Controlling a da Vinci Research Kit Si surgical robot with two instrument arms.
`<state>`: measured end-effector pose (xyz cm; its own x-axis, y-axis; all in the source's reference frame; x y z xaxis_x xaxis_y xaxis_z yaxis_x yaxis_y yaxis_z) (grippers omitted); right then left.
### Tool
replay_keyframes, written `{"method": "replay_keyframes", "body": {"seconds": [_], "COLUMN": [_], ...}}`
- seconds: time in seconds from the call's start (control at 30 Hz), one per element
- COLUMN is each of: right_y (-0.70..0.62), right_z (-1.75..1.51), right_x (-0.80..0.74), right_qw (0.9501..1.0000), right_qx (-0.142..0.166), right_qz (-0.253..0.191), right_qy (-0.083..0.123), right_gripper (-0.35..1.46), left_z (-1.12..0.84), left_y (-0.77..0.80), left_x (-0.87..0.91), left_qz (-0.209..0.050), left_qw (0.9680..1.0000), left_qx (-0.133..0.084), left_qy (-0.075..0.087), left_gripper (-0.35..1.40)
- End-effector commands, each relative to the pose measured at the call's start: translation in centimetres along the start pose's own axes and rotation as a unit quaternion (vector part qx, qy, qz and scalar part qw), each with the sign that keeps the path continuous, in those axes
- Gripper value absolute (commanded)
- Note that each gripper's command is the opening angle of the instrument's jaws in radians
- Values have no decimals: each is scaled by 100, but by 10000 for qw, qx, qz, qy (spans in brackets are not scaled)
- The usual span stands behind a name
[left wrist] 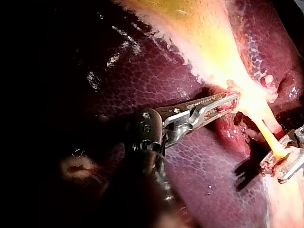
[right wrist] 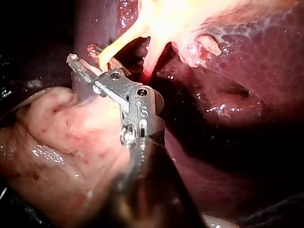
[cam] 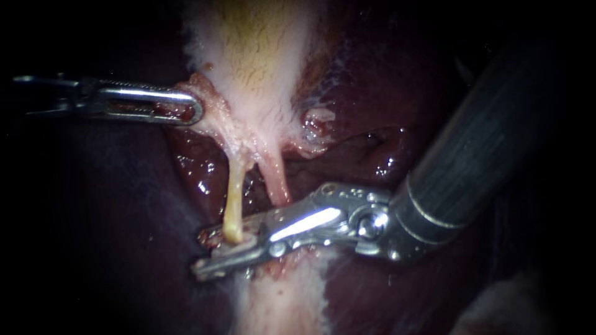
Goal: Clipping second clip left tube
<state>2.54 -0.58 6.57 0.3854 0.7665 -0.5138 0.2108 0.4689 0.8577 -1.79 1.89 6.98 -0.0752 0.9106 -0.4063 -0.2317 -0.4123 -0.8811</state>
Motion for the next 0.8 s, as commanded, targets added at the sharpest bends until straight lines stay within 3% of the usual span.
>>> {"method": "replay_keyframes", "body": {"seconds": [0.03,0.23,0.4,0.8], "right_y": [1,5,10,13], "right_z": [0,-2,-4,-7], "right_x": [0,0,-1,-1], "right_qw": [10000,10000,9992,9992], "right_qx": [-5,-20,-169,-161], "right_qz": [-1,-1,-20,-21], "right_qy": [-5,-31,-357,-360], "right_gripper": [0,-35,-35,-35], "left_z": [0,0,0,0], "left_y": [0,0,0,0], "left_x": [0,0,0,1], "left_qz": [0,-1,-1,-4], "left_qw": [10000,10000,10000,10000], "left_qx": [1,0,0,-1], "left_qy": [0,0,0,0], "left_gripper": [-35,-35,-35,-35]}}
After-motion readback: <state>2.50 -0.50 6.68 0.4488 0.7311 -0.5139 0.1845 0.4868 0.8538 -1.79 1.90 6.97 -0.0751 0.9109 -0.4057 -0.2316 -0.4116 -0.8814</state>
